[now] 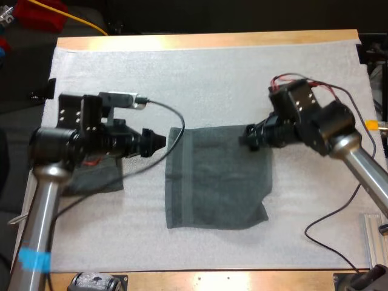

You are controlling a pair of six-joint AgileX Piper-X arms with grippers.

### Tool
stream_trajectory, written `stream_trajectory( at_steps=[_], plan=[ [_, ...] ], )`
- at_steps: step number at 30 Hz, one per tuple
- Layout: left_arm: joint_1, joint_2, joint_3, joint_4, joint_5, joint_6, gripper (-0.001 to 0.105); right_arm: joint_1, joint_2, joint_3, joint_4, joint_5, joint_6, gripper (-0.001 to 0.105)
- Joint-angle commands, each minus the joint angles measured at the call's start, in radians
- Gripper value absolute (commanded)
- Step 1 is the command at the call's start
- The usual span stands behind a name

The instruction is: Pick towel from pile, fold and stack

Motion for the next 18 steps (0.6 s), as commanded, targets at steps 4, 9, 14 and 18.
stream_trajectory(
  at_steps=[4, 9, 14, 18],
  plan=[
    [0.002, -0.087, -0.007, 0.052, -0.012, 0.006, 0.07, 0.041, -0.071, 0.054, 0.017, 0.01, 0.058, 0.071],
    [0.002, -0.187, -0.007, 0.131, -0.025, 0.006, 0.07, 0.08, -0.172, 0.145, 0.017, 0.042, 0.117, 0.071],
    [0.002, -0.269, -0.007, 0.198, -0.025, 0.006, 0.07, 0.083, -0.276, 0.214, 0.03, 0.04, 0.163, 0.071],
    [0.002, -0.33, -0.007, 0.261, -0.025, 0.006, 0.07, 0.083, -0.362, 0.264, 0.061, 0.04, 0.195, 0.071]
  ],
)
